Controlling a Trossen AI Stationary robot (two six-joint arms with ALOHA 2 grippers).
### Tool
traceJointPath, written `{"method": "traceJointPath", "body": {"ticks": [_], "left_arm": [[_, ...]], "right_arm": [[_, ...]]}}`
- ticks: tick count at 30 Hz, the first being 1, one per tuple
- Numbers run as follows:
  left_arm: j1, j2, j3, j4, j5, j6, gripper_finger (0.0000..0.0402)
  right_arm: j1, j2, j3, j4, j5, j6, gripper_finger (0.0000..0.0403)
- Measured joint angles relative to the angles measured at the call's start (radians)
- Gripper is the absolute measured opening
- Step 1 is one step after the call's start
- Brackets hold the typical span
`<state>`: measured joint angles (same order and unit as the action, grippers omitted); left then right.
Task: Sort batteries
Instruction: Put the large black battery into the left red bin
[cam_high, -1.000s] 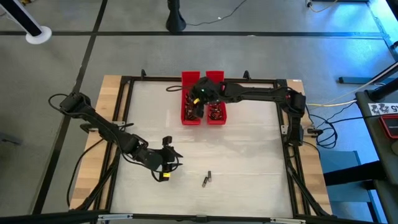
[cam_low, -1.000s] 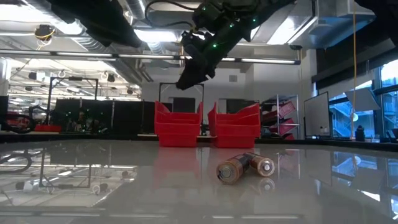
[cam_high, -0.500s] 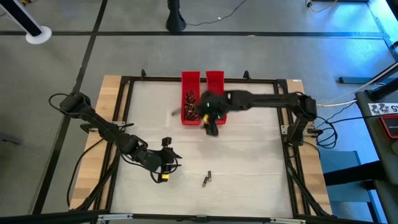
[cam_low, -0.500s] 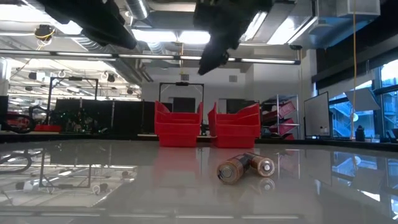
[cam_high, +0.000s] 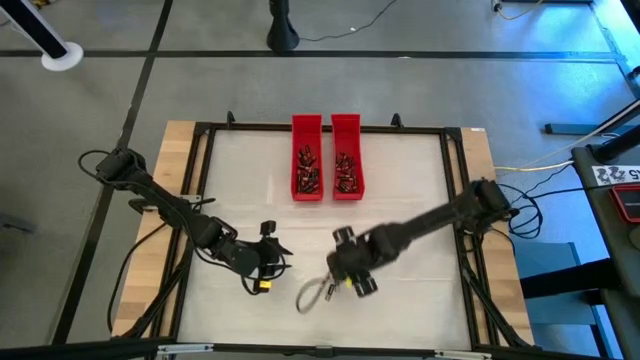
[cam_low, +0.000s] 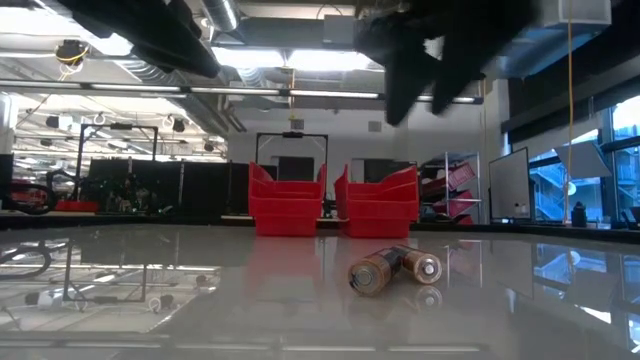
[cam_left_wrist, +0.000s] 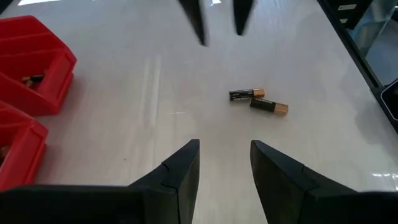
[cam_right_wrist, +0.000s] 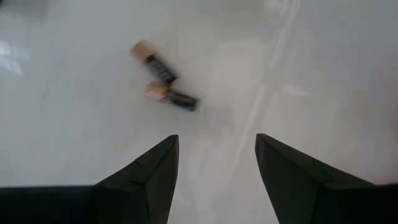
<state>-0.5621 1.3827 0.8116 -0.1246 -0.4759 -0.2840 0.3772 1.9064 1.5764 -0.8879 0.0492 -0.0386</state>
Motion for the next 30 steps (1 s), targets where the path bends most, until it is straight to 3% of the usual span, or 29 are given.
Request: {"method": "traceJointPath", "body": {"ticks": [8, 17, 22, 30], "left_arm": [[0.000, 0.000, 0.000, 0.002, 0.000, -0.020, 0.0132], [0.000, 0.000, 0.000, 0.001, 0.000, -0.023, 0.0132], [0.000, 0.000, 0.000, 0.000, 0.000, -0.023, 0.0133], [0.000, 0.000, -0.001, -0.001, -0.001, -0.023, 0.0133]], "right_arm": [[0.078, 0.132, 0.000, 0.006, 0.012, -0.291, 0.0214], [0.074, 0.170, 0.000, 0.139, 0.009, -0.406, 0.0214], [0.075, 0.181, 0.001, 0.166, -0.045, -0.472, 0.0214], [0.067, 0.219, 0.000, 0.186, -0.025, -0.546, 0.0214]]}}
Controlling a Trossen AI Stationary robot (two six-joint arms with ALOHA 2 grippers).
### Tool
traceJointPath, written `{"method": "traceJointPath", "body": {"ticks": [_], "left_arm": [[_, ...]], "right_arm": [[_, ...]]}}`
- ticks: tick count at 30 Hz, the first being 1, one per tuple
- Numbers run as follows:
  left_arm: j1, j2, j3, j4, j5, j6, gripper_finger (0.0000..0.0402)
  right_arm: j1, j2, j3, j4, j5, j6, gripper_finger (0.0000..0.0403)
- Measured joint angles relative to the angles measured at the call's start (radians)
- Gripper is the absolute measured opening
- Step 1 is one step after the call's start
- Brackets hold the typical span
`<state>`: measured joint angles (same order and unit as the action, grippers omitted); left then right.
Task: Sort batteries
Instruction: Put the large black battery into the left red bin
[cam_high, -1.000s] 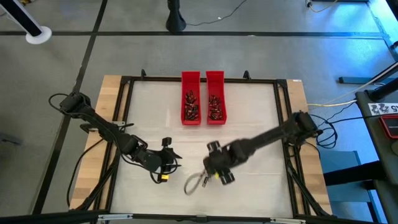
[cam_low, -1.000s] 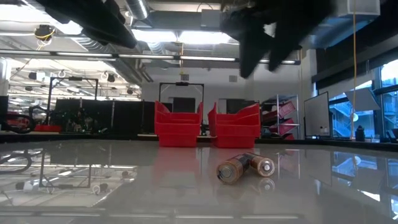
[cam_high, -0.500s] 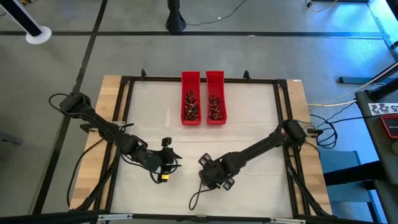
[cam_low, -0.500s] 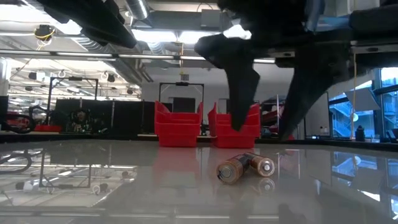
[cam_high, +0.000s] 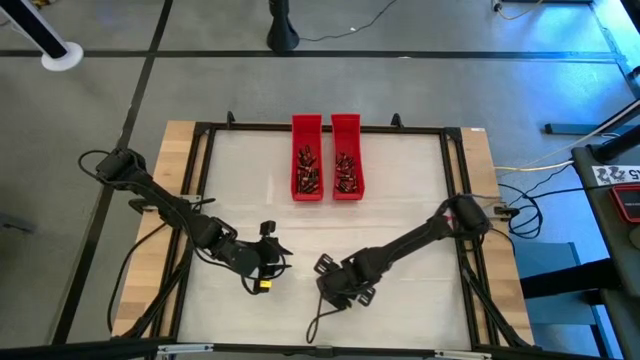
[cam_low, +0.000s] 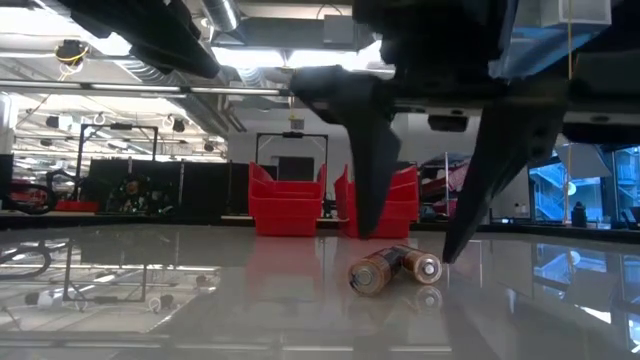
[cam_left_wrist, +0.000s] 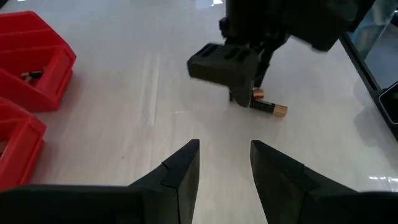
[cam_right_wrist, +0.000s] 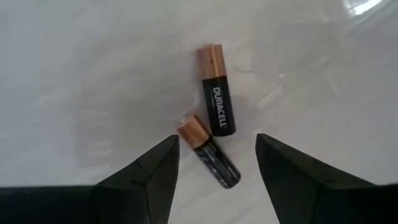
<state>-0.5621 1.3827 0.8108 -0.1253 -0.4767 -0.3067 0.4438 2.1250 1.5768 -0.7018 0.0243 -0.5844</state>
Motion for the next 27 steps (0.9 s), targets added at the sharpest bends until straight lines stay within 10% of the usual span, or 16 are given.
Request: {"method": "traceJointPath", "body": {"ticks": [8, 16, 27], "left_arm": [[0.000, 0.000, 0.000, 0.001, 0.000, -0.006, 0.0133], [0.000, 0.000, 0.000, 0.001, 0.000, -0.006, 0.0133], [0.000, 0.000, 0.000, 0.000, 0.000, -0.007, 0.0133]], "right_arm": [[-0.052, 0.031, 0.004, -0.046, -0.053, 0.040, 0.0186], [-0.064, 0.041, 0.004, -0.059, -0.113, 0.083, 0.0036], [-0.064, 0.037, 0.003, -0.123, -0.077, 0.242, 0.0036]]}}
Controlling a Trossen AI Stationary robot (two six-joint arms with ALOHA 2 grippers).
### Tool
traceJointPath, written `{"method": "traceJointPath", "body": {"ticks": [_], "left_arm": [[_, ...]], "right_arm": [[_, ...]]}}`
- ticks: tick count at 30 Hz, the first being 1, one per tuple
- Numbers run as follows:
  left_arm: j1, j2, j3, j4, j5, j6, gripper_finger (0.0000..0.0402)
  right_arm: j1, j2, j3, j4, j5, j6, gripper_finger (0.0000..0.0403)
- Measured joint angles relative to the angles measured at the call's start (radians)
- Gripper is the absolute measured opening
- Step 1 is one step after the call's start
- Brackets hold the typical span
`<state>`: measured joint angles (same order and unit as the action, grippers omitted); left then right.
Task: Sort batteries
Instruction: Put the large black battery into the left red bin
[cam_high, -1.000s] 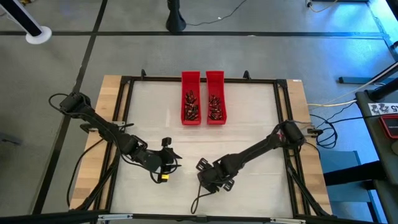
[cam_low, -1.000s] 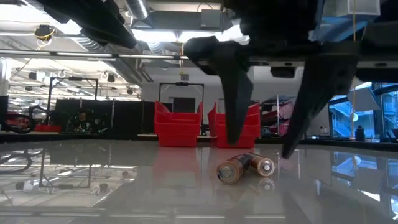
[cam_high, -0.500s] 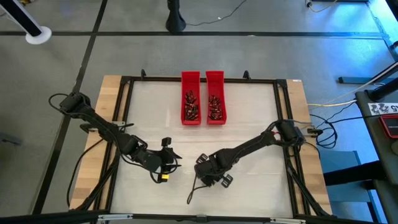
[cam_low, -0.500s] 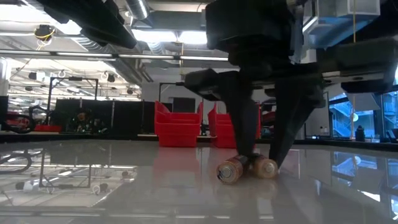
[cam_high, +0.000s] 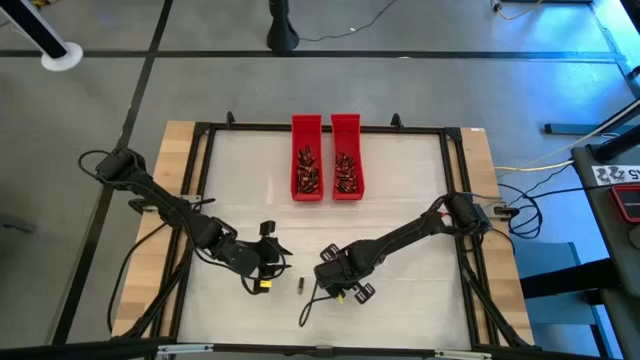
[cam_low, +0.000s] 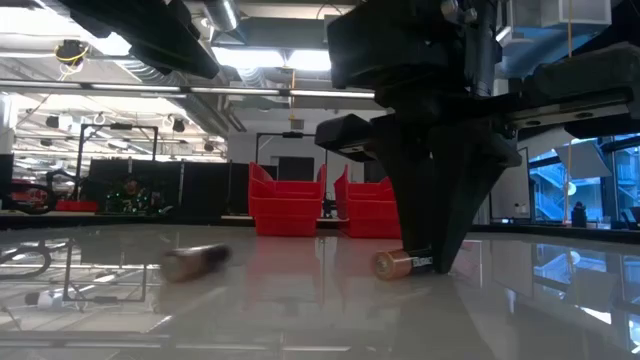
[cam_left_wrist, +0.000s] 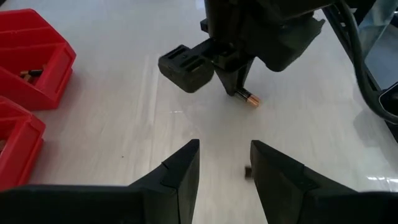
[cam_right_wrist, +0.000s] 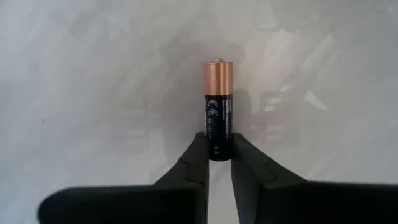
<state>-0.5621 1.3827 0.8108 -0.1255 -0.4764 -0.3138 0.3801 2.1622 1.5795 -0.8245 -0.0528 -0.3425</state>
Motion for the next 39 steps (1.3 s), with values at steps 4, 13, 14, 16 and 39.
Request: {"method": "traceJointPath", "body": {"ticks": [4, 13, 14, 16, 39], "left_arm": [[0.000, 0.000, 0.000, -0.008, 0.000, -0.003, 0.0133], [-0.001, 0.000, 0.000, -0.298, 0.205, -0.521, 0.0133], [-0.001, 0.000, 0.000, -0.331, 0.207, -0.616, 0.0133], [-0.001, 0.000, 0.000, -0.378, 0.228, -0.758, 0.0133], [-0.135, 0.188, -0.002, -0.598, 0.471, -1.467, 0.0133]], "right_arm": [[0.002, -0.038, -0.008, -0.033, 0.028, 0.013, 0.0036], [-0.055, -0.220, -0.006, 0.032, 0.225, 0.021, 0.0036], [-0.071, -0.239, -0.006, 0.048, 0.229, 0.021, 0.0036], [-0.104, -0.268, -0.004, 0.079, 0.233, 0.021, 0.0036], [-0.529, -0.278, -0.004, 0.363, 0.052, -0.139, 0.0036]]}}
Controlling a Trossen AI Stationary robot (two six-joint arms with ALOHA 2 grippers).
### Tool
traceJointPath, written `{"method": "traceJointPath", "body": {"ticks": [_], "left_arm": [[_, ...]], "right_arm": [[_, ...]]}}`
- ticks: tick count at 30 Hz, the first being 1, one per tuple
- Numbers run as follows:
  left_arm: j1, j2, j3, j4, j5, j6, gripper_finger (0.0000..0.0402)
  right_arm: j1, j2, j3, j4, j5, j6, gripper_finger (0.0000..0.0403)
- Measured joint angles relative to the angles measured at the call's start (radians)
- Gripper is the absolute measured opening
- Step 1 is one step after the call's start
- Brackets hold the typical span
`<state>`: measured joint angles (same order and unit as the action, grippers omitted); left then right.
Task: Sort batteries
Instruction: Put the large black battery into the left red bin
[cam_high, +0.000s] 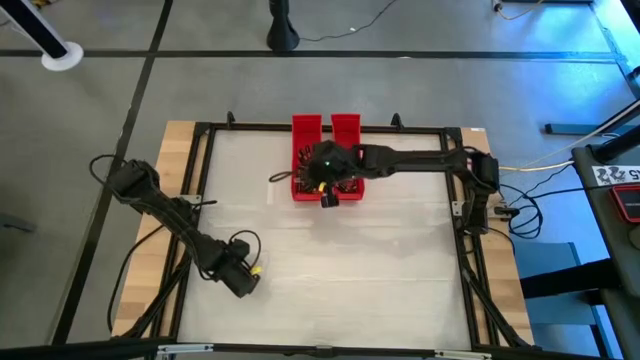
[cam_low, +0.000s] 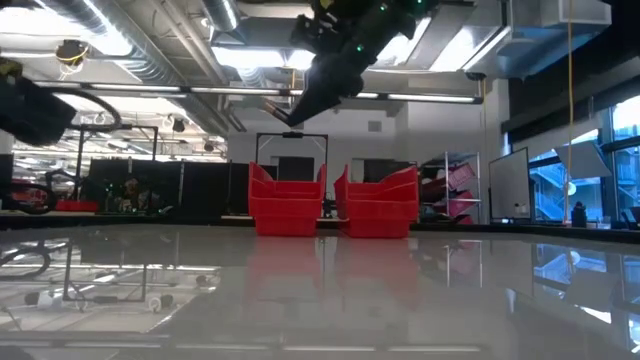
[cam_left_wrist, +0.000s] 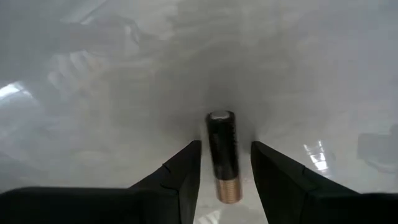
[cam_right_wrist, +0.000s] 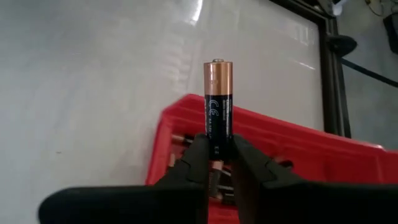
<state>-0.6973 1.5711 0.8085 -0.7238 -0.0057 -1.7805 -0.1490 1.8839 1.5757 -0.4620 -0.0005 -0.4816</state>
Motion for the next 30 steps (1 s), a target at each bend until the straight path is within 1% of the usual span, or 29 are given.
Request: {"method": "traceJointPath", "body": {"ticks": [4, 7, 10, 14, 19, 23, 26, 30], "left_arm": [[-0.012, 0.073, 0.010, -0.010, 0.022, 0.019, 0.0133], [-0.010, 0.097, 0.014, -0.011, 0.053, 0.057, 0.0125], [-0.006, 0.097, 0.014, -0.005, 0.054, 0.066, 0.0097], [-0.006, 0.088, 0.011, -0.003, 0.054, 0.112, 0.0039], [-0.006, 0.074, 0.007, 0.000, 0.056, 0.138, 0.0036], [-0.009, 0.043, 0.001, 0.003, 0.034, 0.147, 0.0036], [-0.010, 0.013, 0.006, -0.005, -0.003, 0.173, 0.0036], [-0.009, -0.031, 0.036, -0.041, -0.103, 0.216, 0.0036]], "right_arm": [[-0.012, 0.000, 0.000, 0.001, 0.000, -0.003, 0.0035], [-0.009, 0.000, 0.000, 0.003, -0.001, -0.020, 0.0035], [-0.009, 0.000, 0.000, 0.028, -0.001, -0.034, 0.0035], [-0.039, 0.008, 0.002, 0.091, -0.001, -0.049, 0.0035], [-0.106, 0.050, 0.002, 0.115, 0.000, -0.038, 0.0035], [-0.160, 0.076, 0.002, 0.113, 0.008, 0.007, 0.0038], [-0.190, 0.087, 0.002, 0.110, 0.008, 0.060, 0.0061], [-0.202, 0.090, 0.002, 0.109, 0.008, 0.127, 0.0099]]}}
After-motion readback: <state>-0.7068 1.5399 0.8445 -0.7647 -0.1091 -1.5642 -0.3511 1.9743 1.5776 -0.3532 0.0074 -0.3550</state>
